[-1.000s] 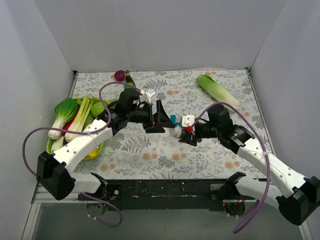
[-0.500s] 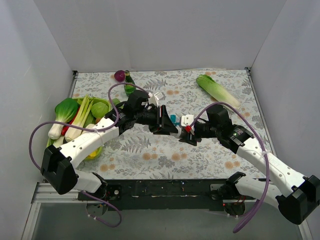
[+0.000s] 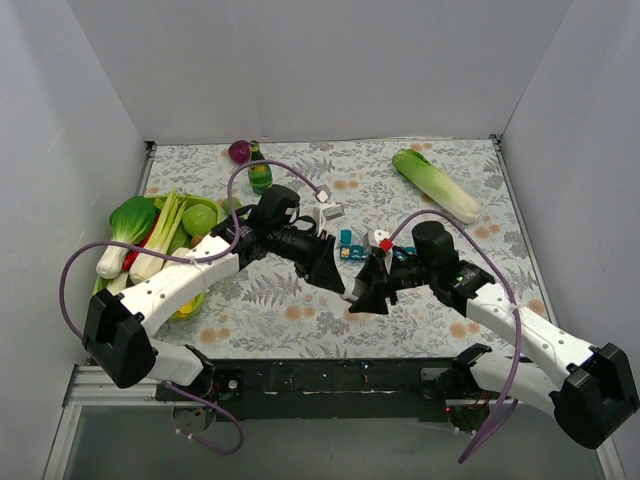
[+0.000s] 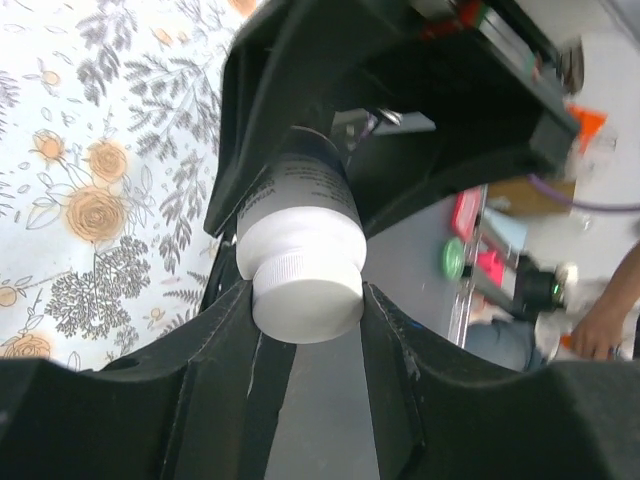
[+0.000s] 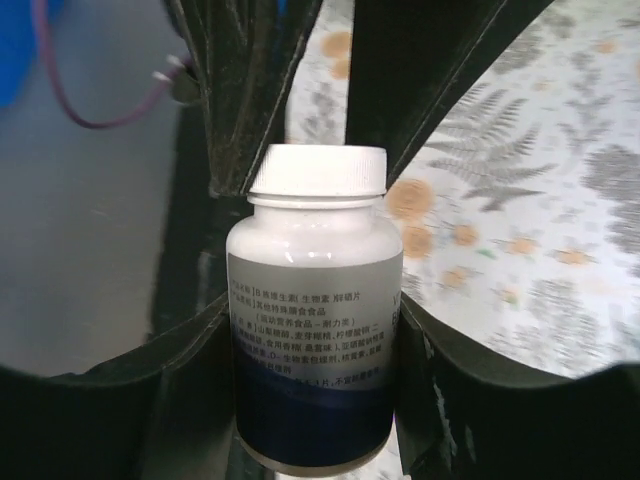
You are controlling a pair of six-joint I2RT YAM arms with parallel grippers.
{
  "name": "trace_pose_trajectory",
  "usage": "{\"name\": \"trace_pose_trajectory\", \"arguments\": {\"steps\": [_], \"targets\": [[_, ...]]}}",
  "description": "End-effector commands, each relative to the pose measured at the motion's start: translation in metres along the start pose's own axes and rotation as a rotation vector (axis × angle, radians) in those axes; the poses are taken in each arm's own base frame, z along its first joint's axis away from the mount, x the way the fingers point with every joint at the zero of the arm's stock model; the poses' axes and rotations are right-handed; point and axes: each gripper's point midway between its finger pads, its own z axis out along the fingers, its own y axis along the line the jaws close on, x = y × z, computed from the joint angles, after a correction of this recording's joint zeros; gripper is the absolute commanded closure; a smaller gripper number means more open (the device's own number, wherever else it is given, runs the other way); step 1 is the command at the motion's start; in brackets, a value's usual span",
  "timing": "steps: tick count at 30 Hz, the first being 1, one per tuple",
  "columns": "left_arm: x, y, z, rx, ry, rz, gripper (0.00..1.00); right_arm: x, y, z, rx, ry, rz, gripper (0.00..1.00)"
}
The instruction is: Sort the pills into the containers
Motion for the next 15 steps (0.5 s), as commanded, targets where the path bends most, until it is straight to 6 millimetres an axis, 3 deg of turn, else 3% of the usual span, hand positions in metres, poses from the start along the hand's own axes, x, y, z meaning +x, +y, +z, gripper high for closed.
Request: {"name": "trace_pose_trajectory", "arguments": {"steps": [1,5,7,9,11,13,15], "targets": [[0.01,-0.034,-0.009,0.176,0.077,0.257,0.73,-0.012,0.045,0.003,-0.266,-0.119,0.249,0.99],[0.0,-0.029,-0.008,0.128,0.054,0.259,0.62,-0.006,0.048,0.004,-0.291,-0.129,0.319,0.99],[-0.013,-0.021,-0.009,0.041,-0.004,0.264,0.34,-0.004,0.047,0.004,-0.281,-0.123,0.332,0.99],[-0.021,-0.024,-0.019,0.007,-0.062,0.245,0.15,-0.008,0.04,0.003,-0.248,-0.129,0.285,0.99],[-0.034,-0.025,-0.029,-0.012,-0.143,0.246,0.04,-0.002,0.032,0.002,-0.207,-0.108,0.252,0.99],[-0.032,-0.034,-0.039,0.011,-0.21,0.215,0.02,-0.009,0.028,-0.001,-0.186,-0.108,0.192,0.99],[-0.026,-0.026,-0.043,-0.007,-0.242,0.104,0.02,-0.011,0.023,-0.004,-0.154,-0.094,0.139,0.99]]}}
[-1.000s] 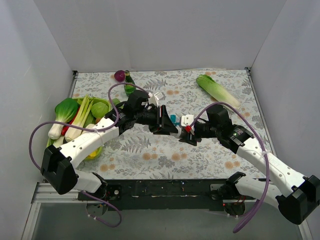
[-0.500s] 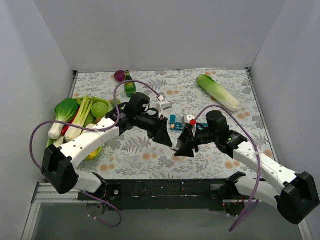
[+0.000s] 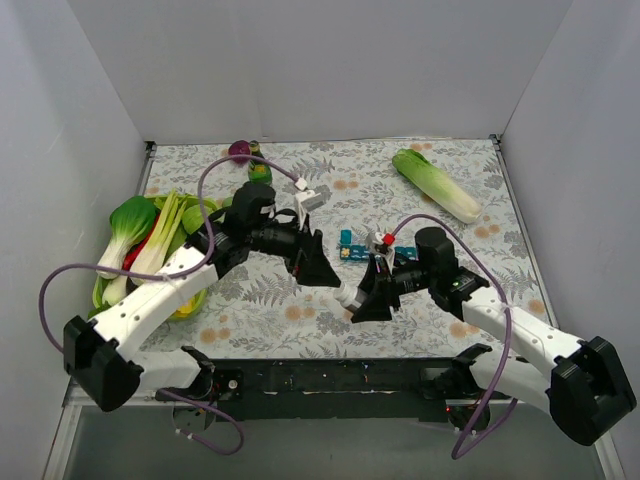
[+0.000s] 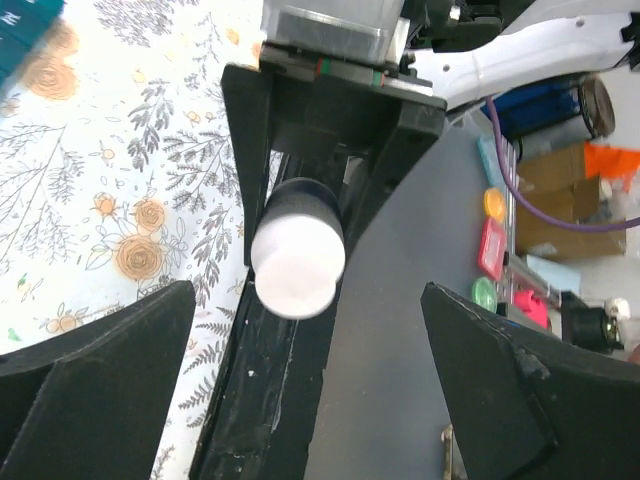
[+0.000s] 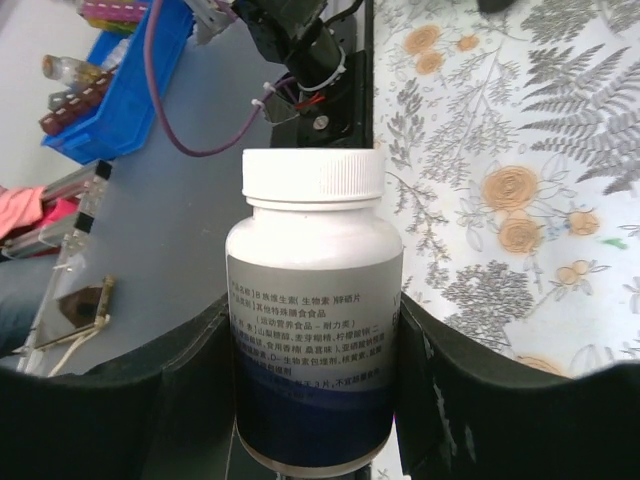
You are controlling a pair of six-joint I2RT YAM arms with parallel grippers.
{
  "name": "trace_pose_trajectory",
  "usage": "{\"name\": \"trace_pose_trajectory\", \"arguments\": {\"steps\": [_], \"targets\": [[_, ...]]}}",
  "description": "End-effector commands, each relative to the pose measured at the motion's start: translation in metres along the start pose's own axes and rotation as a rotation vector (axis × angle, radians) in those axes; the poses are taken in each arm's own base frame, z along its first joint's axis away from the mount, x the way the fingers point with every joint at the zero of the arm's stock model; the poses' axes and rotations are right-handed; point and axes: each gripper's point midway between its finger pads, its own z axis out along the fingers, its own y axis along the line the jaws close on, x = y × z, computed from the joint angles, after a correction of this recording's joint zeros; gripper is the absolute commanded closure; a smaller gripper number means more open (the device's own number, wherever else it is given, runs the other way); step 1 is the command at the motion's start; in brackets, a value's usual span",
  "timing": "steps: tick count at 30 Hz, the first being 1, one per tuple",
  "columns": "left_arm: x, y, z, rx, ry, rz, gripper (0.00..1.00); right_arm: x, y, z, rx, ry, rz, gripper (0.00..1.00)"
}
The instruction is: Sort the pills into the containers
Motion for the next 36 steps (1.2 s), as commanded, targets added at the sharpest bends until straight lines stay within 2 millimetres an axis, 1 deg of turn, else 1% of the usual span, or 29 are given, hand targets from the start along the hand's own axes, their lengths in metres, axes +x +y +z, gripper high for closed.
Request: {"name": "trace_pose_trajectory", "arguments": {"steps": [1,2,3,4,5,6,7,9,10,11,12,13,14,17,18,19,20,22,23,25,28,29,31,32,34,36], "targets": [[-0.02,-0.015,-0.025,-0.019,-0.184,-0.079,0.02,-0.028,0.0,-0.008,0.037,0.001,-0.227,0.99],[-0.022,-0.005,-0.027,-0.072,-0.216,-0.133,0.02,-0.028,-0.004,-0.01,0.069,0.016,-0.258,0.99],[-0.016,-0.002,-0.026,-0.081,-0.217,-0.248,0.02,-0.024,-0.008,-0.013,0.091,0.048,-0.311,0.99],[-0.015,0.001,-0.026,-0.088,-0.225,-0.297,0.02,-0.037,-0.014,-0.018,0.146,0.058,-0.388,0.99],[-0.013,0.008,-0.025,-0.108,-0.239,-0.369,0.02,-0.04,-0.018,-0.021,0.179,0.078,-0.438,0.99],[-0.012,0.01,-0.023,-0.109,-0.244,-0.428,0.02,-0.041,-0.024,-0.027,0.218,0.118,-0.526,0.99],[-0.009,0.014,-0.018,-0.099,-0.248,-0.545,0.02,-0.054,-0.035,-0.035,0.311,0.142,-0.596,0.99],[-0.011,0.017,-0.014,-0.089,-0.266,-0.632,0.02,-0.065,-0.042,-0.044,0.388,0.179,-0.693,0.99],[-0.016,0.017,-0.013,-0.073,-0.291,-0.689,0.02,-0.068,-0.049,-0.049,0.434,0.219,-0.75,0.99],[-0.019,0.019,-0.011,-0.072,-0.303,-0.708,0.03,-0.075,-0.05,-0.051,0.456,0.227,-0.786,0.99],[-0.025,0.021,-0.011,-0.081,-0.331,-0.723,0.04,-0.076,-0.051,-0.053,0.474,0.239,-0.807,0.99],[-0.03,0.022,-0.01,-0.082,-0.349,-0.739,0.07,-0.078,-0.054,-0.054,0.494,0.257,-0.84,0.99],[-0.036,0.02,-0.008,-0.082,-0.356,-0.74,0.09,-0.078,-0.056,-0.054,0.502,0.266,-0.848,0.99],[-0.045,0.019,-0.004,-0.086,-0.373,-0.748,0.1,-0.077,-0.059,-0.054,0.518,0.286,-0.874,0.99],[-0.044,0.021,-0.003,-0.092,-0.374,-0.761,0.11,-0.076,-0.06,-0.054,0.52,0.289,-0.875,0.99],[-0.048,0.022,-0.003,-0.091,-0.391,-0.757,0.12,-0.077,-0.06,-0.054,0.523,0.29,-0.88,0.99],[-0.048,0.021,-0.002,-0.093,-0.394,-0.756,0.13,-0.076,-0.061,-0.054,0.525,0.29,-0.88,0.99],[-0.047,0.024,0.001,-0.1,-0.391,-0.768,0.22,-0.076,-0.061,-0.054,0.524,0.288,-0.877,0.99],[-0.045,0.023,0.003,-0.1,-0.383,-0.769,0.22,-0.076,-0.061,-0.053,0.524,0.285,-0.876,0.99],[-0.042,0.026,0.009,-0.107,-0.367,-0.779,0.28,-0.072,-0.062,-0.052,0.519,0.285,-0.862,0.99],[-0.038,0.026,0.017,-0.117,-0.343,-0.783,0.29,-0.072,-0.061,-0.051,0.518,0.279,-0.852,0.99],[-0.037,0.027,0.019,-0.121,-0.34,-0.783,0.31,-0.072,-0.061,-0.051,0.516,0.279,-0.85,0.99],[-0.037,0.028,0.021,-0.124,-0.335,-0.785,0.37,-0.071,-0.061,-0.051,0.514,0.28,-0.845,0.99],[-0.036,0.028,0.022,-0.124,-0.332,-0.784,0.42,-0.071,-0.061,-0.051,0.514,0.279,-0.843,0.99],[-0.038,0.028,0.022,-0.12,-0.33,-0.779,0.48,-0.07,-0.06,-0.051,0.511,0.279,-0.838,0.99],[-0.037,0.028,0.024,-0.115,-0.32,-0.776,0.6,-0.069,-0.06,-0.05,0.508,0.279,-0.834,0.99]]}}
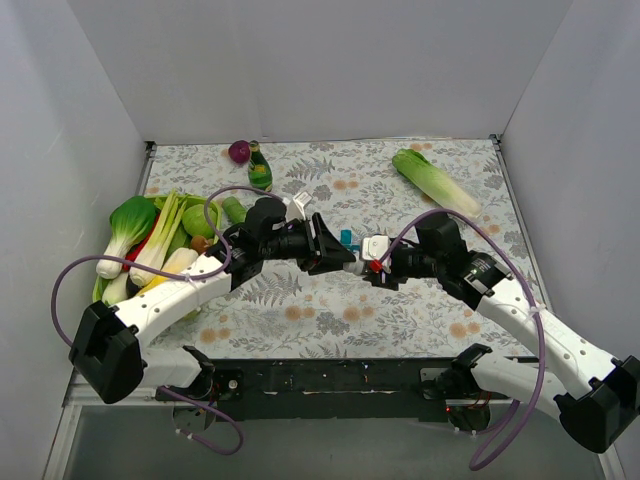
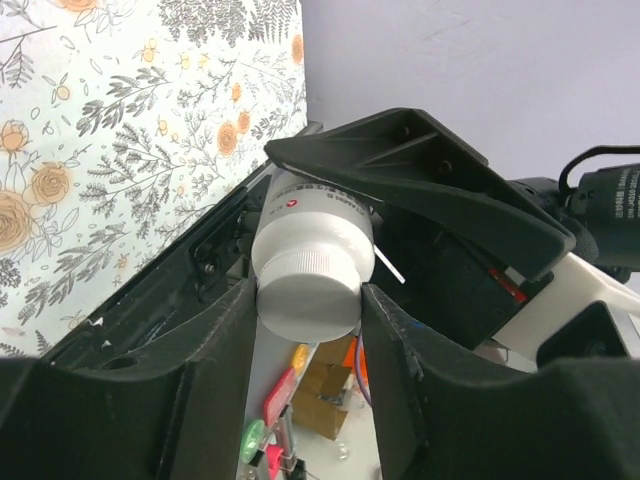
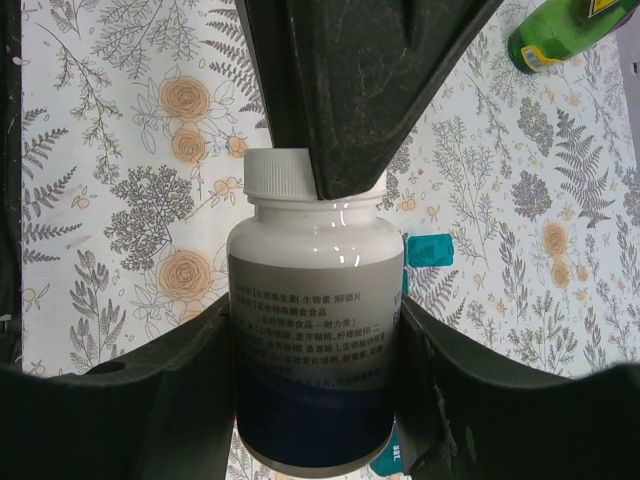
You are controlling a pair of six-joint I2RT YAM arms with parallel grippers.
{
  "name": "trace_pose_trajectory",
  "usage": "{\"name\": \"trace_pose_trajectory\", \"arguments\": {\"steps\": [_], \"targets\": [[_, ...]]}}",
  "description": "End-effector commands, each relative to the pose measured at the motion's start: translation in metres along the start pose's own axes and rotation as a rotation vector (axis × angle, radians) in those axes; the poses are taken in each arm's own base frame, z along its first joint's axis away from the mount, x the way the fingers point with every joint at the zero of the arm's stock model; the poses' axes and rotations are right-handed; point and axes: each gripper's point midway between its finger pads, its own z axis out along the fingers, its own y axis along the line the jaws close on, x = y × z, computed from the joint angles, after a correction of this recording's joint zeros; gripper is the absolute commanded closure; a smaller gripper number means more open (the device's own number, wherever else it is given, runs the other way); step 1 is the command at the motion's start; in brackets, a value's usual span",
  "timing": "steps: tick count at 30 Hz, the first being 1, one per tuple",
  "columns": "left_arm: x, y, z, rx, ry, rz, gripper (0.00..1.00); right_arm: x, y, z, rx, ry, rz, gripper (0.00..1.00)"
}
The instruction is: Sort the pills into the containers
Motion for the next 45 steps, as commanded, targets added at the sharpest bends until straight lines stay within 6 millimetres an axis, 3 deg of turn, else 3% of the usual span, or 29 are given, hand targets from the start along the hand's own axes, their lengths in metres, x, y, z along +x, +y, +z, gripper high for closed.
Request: {"name": "trace_pose_trajectory", "arguments": {"steps": [1,3,6,14,15,18,20,21,22,25,26,27,28,29,30,35,38,39,41,42,45], "targets": [[-0.005,-0.019,-0.002,0.037,-0.013,0.041,0.66,-0.01,-0.004,0.0,0.012,-0.036,-0.009,0.99],[-0.002,-0.018,0.0,0.045,0.007,0.05,0.83,-0.01,-0.003,0.0,0.012,-0.038,-0.001,0.99],[0.006,-0.023,-0.002,0.092,0.056,0.125,0.94,-0.009,0.003,0.003,-0.011,-0.046,0.053,0.99],[0.043,-0.037,-0.029,0.306,0.266,0.757,0.99,-0.032,0.058,0.009,-0.288,-0.215,0.346,0.99],[0.047,-0.041,-0.037,0.35,0.268,0.908,0.98,-0.035,0.074,0.007,-0.373,-0.242,0.446,0.99],[0.058,-0.046,-0.048,0.443,0.287,1.089,0.96,-0.043,0.095,0.005,-0.51,-0.307,0.618,0.99],[0.057,-0.044,-0.048,0.423,0.313,1.103,0.92,-0.047,0.099,0.004,-0.557,-0.333,0.701,0.99],[0.053,-0.052,-0.049,0.435,0.307,1.155,0.91,-0.052,0.097,0.002,-0.576,-0.355,0.751,0.99],[0.052,-0.051,-0.047,0.426,0.322,1.149,0.91,-0.047,0.102,0.003,-0.592,-0.352,0.787,0.99],[0.052,-0.052,-0.047,0.429,0.307,1.129,0.65,-0.048,0.1,0.001,-0.596,-0.376,0.832,0.99],[0.049,-0.065,-0.052,0.46,0.239,1.181,0.43,-0.049,0.098,0.0,-0.592,-0.381,0.831,0.99],[0.046,-0.066,-0.052,0.445,0.193,1.184,0.35,-0.048,0.096,0.001,-0.582,-0.382,0.832,0.99],[0.042,-0.06,-0.051,0.406,0.154,1.144,0.26,-0.049,0.094,0.0,-0.573,-0.387,0.816,0.99],[0.036,-0.074,-0.061,0.408,0.052,1.165,0.16,-0.049,0.091,-0.001,-0.563,-0.387,0.806,0.99],[0.026,-0.075,-0.062,0.374,-0.018,1.151,0.02,-0.049,0.087,0.0,-0.541,-0.388,0.792,0.99],[0.002,-0.072,-0.08,0.248,-0.167,0.91,0.02,-0.047,0.069,-0.003,-0.431,-0.355,0.632,0.99],[-0.006,-0.058,-0.07,0.138,-0.114,0.702,0.02,-0.033,0.055,-0.001,-0.318,-0.285,0.477,0.99],[-0.007,-0.05,-0.059,0.1,-0.079,0.547,0.02,-0.034,0.039,-0.001,-0.243,-0.26,0.425,0.99],[-0.007,-0.036,-0.049,0.03,-0.04,0.363,0.02,-0.026,0.032,-0.003,-0.186,-0.199,0.35,0.99],[-0.006,-0.039,-0.046,0.029,-0.025,0.259,0.02,-0.025,0.018,-0.005,-0.124,-0.173,0.258,0.99],[-0.007,-0.042,-0.034,0.03,-0.018,0.184,0.07,-0.021,0.01,-0.006,-0.076,-0.124,0.167,0.99]]}}
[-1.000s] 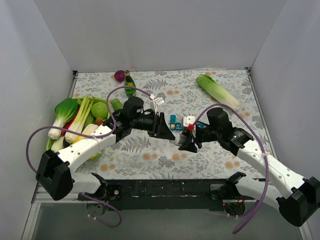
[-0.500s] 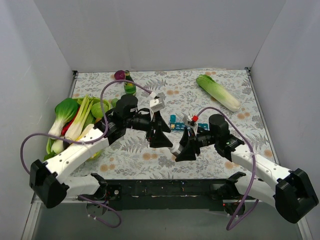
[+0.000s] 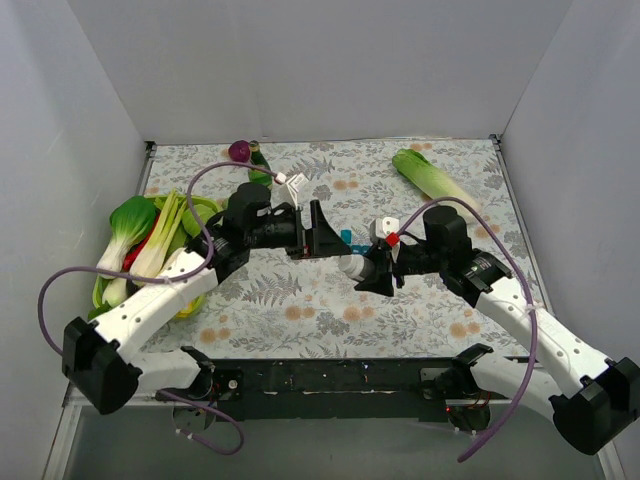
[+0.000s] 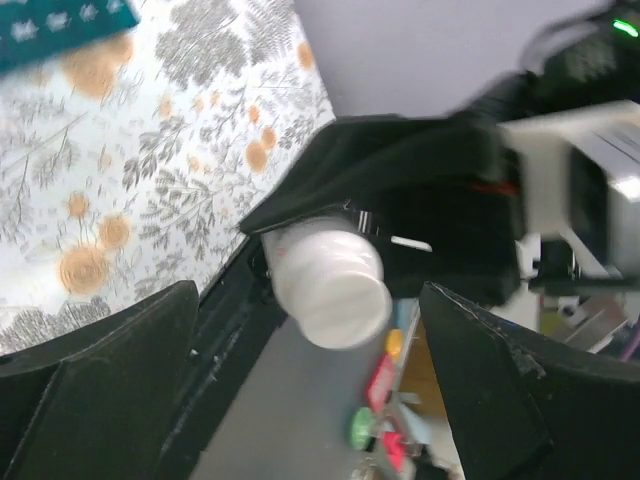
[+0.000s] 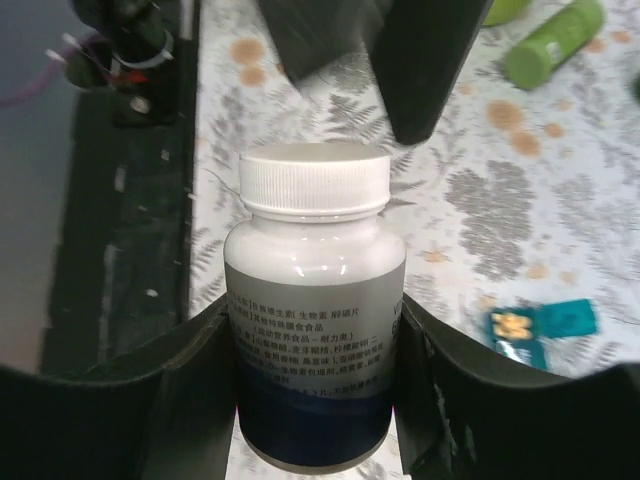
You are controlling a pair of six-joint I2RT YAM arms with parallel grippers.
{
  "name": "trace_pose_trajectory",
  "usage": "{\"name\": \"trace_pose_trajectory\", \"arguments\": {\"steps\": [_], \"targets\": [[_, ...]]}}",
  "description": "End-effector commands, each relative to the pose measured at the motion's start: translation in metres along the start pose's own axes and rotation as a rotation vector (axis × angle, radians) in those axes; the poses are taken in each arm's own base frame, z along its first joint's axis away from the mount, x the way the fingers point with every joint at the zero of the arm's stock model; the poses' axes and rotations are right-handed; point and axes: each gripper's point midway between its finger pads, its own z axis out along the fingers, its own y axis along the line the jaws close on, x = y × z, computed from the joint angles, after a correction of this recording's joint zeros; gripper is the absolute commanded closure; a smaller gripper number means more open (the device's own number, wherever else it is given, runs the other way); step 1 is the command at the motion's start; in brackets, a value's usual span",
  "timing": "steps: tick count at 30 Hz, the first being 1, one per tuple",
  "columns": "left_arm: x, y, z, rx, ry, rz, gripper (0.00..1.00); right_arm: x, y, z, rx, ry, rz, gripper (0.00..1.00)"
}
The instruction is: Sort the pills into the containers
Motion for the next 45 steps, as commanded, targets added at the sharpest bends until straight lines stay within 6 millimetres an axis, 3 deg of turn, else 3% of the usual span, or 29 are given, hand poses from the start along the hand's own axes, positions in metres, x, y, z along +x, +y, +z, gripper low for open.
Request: {"name": "trace_pose_trajectory", "arguments": {"steps": [1,4,11,17,21,25,27,32,33,37,43,45], "targets": [[-0.001,0.004,0.012,-0.082,0.006,-0.29,0.07,0.001,-0.022,-0.014,0.13,0.121,-0.252,0.99],[-0.01,0.003,0.016,-0.113,-0.009,-0.27,0.08,0.002,-0.026,-0.013,0.147,0.134,-0.27,0.99],[0.003,0.012,0.033,-0.16,0.052,-0.287,0.23,0.003,-0.029,-0.014,0.16,0.136,-0.275,0.99],[0.01,0.019,0.038,-0.197,0.064,-0.294,0.23,0.005,-0.03,-0.014,0.168,0.141,-0.274,0.99],[0.012,0.019,0.042,-0.202,0.072,-0.297,0.31,0.005,-0.031,-0.014,0.171,0.141,-0.267,0.99],[0.015,0.016,0.045,-0.191,0.092,-0.296,0.41,0.007,-0.032,-0.013,0.172,0.146,-0.261,0.99],[0.017,0.016,0.046,-0.185,0.104,-0.299,0.54,0.009,-0.031,-0.013,0.173,0.148,-0.255,0.99],[0.026,0.013,0.045,-0.152,0.147,-0.287,0.66,0.011,-0.03,-0.012,0.172,0.144,-0.235,0.99],[0.026,0.011,0.044,-0.135,0.152,-0.269,0.72,0.012,-0.03,-0.012,0.167,0.142,-0.231,0.99],[0.035,-0.009,0.039,0.03,0.219,-0.075,0.85,0.01,-0.018,-0.007,0.113,0.11,-0.181,0.99],[0.044,-0.034,0.017,0.271,0.254,0.473,0.87,0.014,0.026,0.007,-0.107,-0.007,0.121,0.99],[0.044,-0.04,0.012,0.32,0.242,0.579,0.86,0.003,0.037,0.009,-0.188,-0.084,0.171,0.99]]}}
